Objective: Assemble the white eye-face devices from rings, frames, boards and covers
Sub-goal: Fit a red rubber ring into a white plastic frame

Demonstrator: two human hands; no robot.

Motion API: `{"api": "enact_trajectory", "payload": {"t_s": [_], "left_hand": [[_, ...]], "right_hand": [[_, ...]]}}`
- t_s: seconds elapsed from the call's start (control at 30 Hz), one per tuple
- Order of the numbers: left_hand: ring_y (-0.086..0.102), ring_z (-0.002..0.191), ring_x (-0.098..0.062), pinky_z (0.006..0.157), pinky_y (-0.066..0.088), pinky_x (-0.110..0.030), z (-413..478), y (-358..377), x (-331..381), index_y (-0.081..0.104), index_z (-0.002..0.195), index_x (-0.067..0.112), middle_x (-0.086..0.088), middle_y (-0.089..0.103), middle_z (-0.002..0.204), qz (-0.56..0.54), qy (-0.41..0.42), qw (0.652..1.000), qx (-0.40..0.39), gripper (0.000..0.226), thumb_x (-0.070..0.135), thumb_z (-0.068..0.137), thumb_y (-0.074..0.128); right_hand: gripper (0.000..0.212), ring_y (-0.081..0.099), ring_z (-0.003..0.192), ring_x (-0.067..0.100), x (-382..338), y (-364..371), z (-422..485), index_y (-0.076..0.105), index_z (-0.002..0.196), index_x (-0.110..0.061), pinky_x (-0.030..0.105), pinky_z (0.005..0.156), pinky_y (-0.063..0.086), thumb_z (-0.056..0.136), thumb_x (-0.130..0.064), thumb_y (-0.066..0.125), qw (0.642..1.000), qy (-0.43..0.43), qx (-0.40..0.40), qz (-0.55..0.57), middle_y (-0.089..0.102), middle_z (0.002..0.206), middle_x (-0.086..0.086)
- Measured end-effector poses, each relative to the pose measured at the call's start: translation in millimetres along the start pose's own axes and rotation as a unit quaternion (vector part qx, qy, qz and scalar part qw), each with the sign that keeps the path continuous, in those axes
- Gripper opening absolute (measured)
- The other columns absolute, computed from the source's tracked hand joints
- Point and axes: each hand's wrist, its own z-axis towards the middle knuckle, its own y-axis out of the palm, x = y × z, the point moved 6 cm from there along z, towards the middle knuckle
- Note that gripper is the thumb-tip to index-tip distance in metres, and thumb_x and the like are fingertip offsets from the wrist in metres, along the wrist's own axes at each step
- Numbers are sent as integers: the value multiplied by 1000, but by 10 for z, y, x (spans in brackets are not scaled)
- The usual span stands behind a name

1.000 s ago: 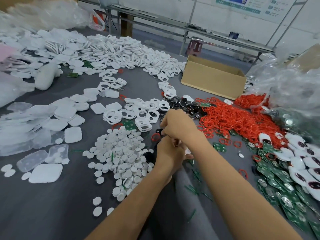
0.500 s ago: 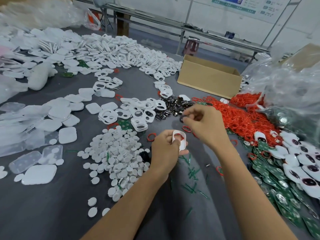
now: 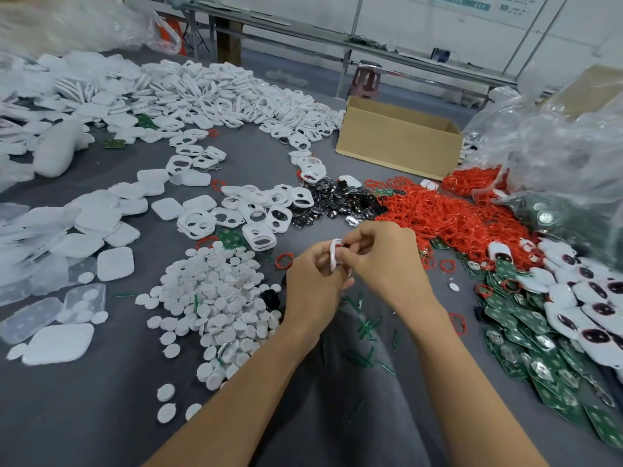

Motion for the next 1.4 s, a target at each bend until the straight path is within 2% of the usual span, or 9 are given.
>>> {"api": "enact_trajectory", "payload": {"t_s": [0.23, 0.37, 0.5, 0.67, 0.87, 1.07, 1.17, 1.3, 1.4], "left_hand": [[70, 82, -16, 72, 60, -27, 15, -43, 30, 69, 98, 5, -14, 73, 91, -67, -24, 997, 16, 10, 2, 92, 62], [67, 73, -12, 66, 59, -24, 22, -69, 31, 69, 90, 9, -8, 71, 82, -61, -27, 997, 32, 16, 0, 94, 57], [67, 72, -11, 65, 58, -24, 30, -78, 26, 70, 87, 10, -5, 72, 79, -64, -36, 997, 36, 19, 0, 95, 56], [67, 69, -7, 64, 58, -23, 29, -52, 25, 69, 89, 11, -3, 71, 77, -43, -30, 998, 24, 19, 1, 96, 54], [66, 78, -14, 66, 57, -24, 18, -34, 27, 66, 98, 9, -15, 71, 93, -9, -18, 1000, 14, 18, 1, 97, 50], [68, 89, -28, 80, 59, -41, 24, -17, 18, 66, 98, 14, -16, 71, 97, 51, 5, 999, 1, 17, 5, 97, 52], [67, 92, -33, 83, 57, -50, 19, -14, 32, 66, 99, 12, -12, 70, 93, 100, 32, 994, 5, 16, 5, 97, 52], [65, 80, -20, 68, 57, -30, -13, -26, 82, 64, 94, 21, 0, 69, 84, 138, 67, 988, 16, 19, 7, 97, 52], [68, 84, -21, 80, 57, -46, -10, -46, 99, 63, 93, 25, -2, 70, 87, 136, 66, 988, 20, 20, 9, 97, 51]], "right_hand": [[27, 68, 70, 10, 89, 22, 32, 75, 92, -14, 25, 73, 56, 87, 5, 56, 994, 3, -52, 97, 72, 75, 3], [24, 61, 65, -1, 113, 15, 33, 76, 89, -18, 7, 62, 44, 83, 3, 65, 993, -9, -59, 100, 69, 74, -5], [13, 65, 67, 18, 126, 13, 29, 71, 84, -17, 18, 63, 51, 79, -6, 74, 991, -5, -34, 128, 70, 75, 0], [9, 57, 63, 7, 200, 92, 34, 69, 91, -16, 15, 60, 45, 83, -17, 73, 990, 25, -59, 123, 68, 77, 0], [11, 52, 63, 14, 274, 173, 25, 69, 79, -8, 32, 64, 45, 87, -16, 68, 983, 64, -89, 149, 62, 68, 6], [12, 55, 66, 21, 303, 177, -1, 64, 76, -8, 44, 71, 53, 86, -11, 68, 984, 70, -59, 154, 61, 70, 13], [17, 62, 69, 39, 323, 183, -11, 59, 71, -7, 54, 69, 56, 87, -6, 66, 976, 90, -62, 188, 57, 67, 13], [21, 58, 60, 27, 329, 183, -4, 58, 67, -8, 40, 63, 54, 85, -2, 66, 972, 98, -63, 203, 54, 58, 4], [13, 59, 55, 13, 313, 185, -22, 63, 74, -5, 30, 55, 53, 88, -3, 65, 958, 100, -78, 257, 55, 55, -4]]}}
